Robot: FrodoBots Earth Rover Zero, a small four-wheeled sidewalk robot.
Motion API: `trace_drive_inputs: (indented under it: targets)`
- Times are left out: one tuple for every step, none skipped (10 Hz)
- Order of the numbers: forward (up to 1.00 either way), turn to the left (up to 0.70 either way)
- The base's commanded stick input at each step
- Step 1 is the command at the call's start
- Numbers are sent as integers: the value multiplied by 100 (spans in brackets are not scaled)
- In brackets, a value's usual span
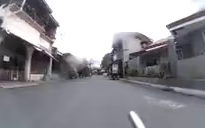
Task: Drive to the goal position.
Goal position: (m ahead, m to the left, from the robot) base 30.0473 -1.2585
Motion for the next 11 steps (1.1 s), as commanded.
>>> trace_drive_inputs:
  targets:
    - [85, -23]
    - [85, 0]
    - [85, 0]
    - [85, 0]
    - [85, 0]
    - [85, 0]
    - [85, 0]
    - [85, 0]
    - [85, 0]
    - [85, 0]
    - [85, 0]
